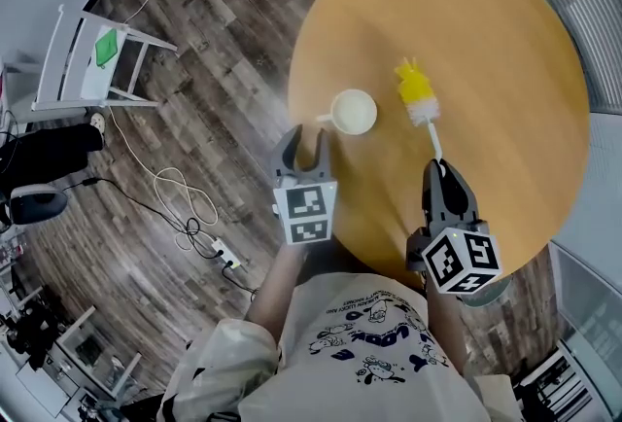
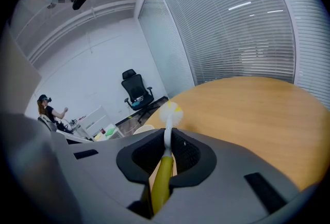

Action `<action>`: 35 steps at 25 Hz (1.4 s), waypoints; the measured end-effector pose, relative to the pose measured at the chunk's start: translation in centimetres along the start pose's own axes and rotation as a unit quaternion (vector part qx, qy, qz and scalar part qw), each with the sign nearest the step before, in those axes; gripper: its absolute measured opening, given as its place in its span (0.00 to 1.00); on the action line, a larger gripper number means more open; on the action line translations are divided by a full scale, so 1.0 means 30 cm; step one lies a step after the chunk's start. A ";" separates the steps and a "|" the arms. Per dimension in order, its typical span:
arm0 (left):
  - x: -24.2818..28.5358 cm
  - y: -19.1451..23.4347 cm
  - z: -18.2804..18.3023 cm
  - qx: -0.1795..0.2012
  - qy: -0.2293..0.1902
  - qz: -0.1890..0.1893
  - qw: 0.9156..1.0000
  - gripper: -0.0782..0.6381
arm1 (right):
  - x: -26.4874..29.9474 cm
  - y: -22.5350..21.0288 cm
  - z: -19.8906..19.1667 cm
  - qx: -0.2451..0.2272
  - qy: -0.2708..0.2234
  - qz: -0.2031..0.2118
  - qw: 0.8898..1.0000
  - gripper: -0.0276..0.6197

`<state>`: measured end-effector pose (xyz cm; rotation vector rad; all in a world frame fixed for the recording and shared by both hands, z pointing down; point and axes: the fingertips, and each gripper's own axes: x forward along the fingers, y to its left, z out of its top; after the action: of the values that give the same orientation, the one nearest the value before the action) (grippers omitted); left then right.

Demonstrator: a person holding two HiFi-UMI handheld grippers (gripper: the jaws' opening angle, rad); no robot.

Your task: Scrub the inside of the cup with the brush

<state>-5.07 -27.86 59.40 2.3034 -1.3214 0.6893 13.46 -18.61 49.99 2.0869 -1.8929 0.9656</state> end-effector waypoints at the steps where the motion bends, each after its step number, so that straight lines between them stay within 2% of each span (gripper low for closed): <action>1: 0.008 0.004 -0.005 0.000 0.003 0.000 1.000 0.29 | 0.006 0.001 -0.005 0.000 0.003 0.000 1.000 0.12; 14: 0.082 -0.013 -0.032 0.012 0.020 -0.010 1.000 0.29 | 0.038 -0.012 -0.034 0.007 0.015 -0.009 1.000 0.12; 27: 0.137 0.009 -0.037 0.020 0.028 0.005 0.999 0.29 | 0.060 -0.027 -0.041 0.012 0.025 -0.014 1.000 0.12; 32: 0.154 -0.003 -0.041 0.033 0.019 0.012 0.999 0.18 | 0.072 -0.041 -0.047 0.014 0.026 -0.013 0.999 0.12; 35: 0.154 0.003 -0.039 0.031 0.005 0.019 0.999 0.17 | 0.072 -0.044 -0.047 0.016 0.026 -0.014 0.999 0.12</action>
<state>-3.42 -30.40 63.07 2.3255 -1.3614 0.7631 14.17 -19.42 52.67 2.0793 -1.8305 1.0396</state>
